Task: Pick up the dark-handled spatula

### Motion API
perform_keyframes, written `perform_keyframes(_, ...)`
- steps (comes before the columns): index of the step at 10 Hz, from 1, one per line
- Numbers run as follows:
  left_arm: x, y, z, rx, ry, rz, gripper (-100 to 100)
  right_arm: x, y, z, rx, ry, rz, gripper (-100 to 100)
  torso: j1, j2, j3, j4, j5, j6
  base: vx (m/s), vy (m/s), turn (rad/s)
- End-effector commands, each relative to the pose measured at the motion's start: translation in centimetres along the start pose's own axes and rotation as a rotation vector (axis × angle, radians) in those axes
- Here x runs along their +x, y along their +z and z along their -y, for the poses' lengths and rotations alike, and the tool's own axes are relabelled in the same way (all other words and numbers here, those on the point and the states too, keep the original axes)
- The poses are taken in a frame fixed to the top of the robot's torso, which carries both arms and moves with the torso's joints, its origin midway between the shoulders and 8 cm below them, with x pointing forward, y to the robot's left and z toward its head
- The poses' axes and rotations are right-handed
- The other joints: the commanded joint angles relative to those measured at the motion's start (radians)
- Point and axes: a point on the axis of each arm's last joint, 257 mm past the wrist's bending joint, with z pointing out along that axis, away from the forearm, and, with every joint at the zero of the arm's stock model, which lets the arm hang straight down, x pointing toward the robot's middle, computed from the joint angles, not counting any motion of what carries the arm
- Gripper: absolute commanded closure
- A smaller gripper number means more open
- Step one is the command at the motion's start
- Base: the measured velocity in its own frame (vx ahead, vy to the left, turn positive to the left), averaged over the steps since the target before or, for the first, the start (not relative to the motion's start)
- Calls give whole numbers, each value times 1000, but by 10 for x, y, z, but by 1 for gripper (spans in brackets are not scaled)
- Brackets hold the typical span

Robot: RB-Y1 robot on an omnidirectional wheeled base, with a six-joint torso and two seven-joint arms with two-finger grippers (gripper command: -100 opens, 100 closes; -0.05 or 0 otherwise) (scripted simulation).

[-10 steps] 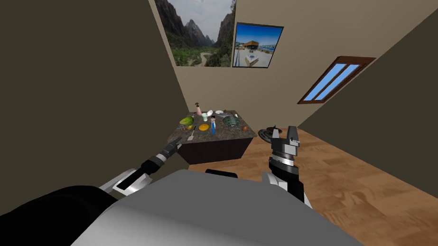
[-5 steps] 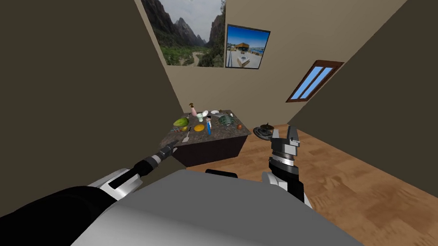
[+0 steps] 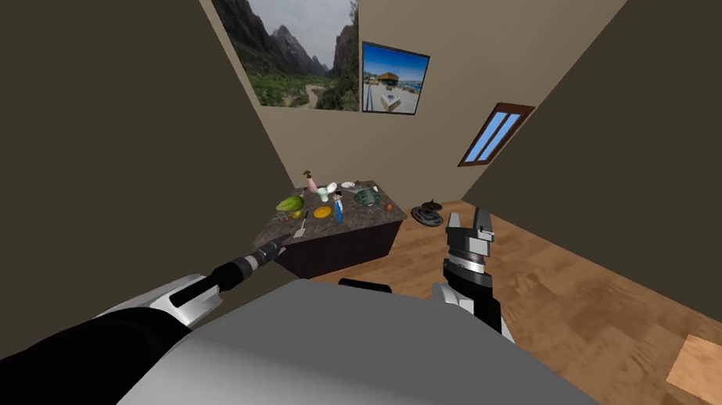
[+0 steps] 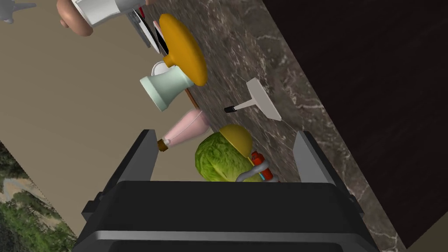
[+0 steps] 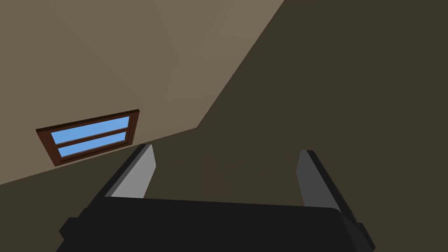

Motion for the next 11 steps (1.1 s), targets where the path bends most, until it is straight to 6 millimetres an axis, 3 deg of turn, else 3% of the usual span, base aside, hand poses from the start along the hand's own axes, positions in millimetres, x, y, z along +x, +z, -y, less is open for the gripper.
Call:
perform_keyframes(1, -4, 0, -6, -40, 24, -15, -100, 0, 0, 0, 0, 0, 0, 0, 0, 0, 0, 0, 0, 0, -2, -4, -123)
perform_keyframes(2, -10, -6, -24, -104, 17, -14, -100, 0, 0, 0, 0, 0, 0, 0, 0, 0, 0, 0, 0, 0, 0, -4, -226)
perform_keyframes(3, -12, -5, -21, -108, 42, -28, -100, 0, 0, 0, 0, 0, 0, 0, 0, 0, 0, 0, 0, 0, 1, 4, -103)
perform_keyframes(4, -17, -11, -38, -171, 36, -27, -100, 0, 0, 0, 0, 0, 0, 0, 1, 0, 0, 0, 0, -1, 4, 6, -222)
perform_keyframes(5, -19, -9, -35, -175, 61, -40, -100, 0, 0, 0, 0, 0, 0, 0, 1, 0, 0, 0, 0, 0, 3, 12, -120)
perform_keyframes(6, -24, -15, -51, -236, 57, -40, -100, 0, 0, 0, 0, 0, 0, 0, 1, 0, 0, 0, 0, -1, 7, 12, -191)
perform_keyframes(7, -26, -13, -47, -239, 81, -52, -100, 0, 0, 0, 0, 0, 0, 0, 1, -1, 0, 0, 0, 0, 4, 16, -125)
perform_keyframes(8, -30, -20, -62, -298, 78, -52, -100, 0, 0, 0, 0, 0, 0, 0, 1, -1, 0, 0, 0, -1, 1, 20, -247)
perform_keyframes(11, -38, -23, -69, -361, 123, -75, -100, 0, 0, 0, 0, 0, 0, 0, 2, -1, -1, 0, 1, 0, 7, 28, -130)
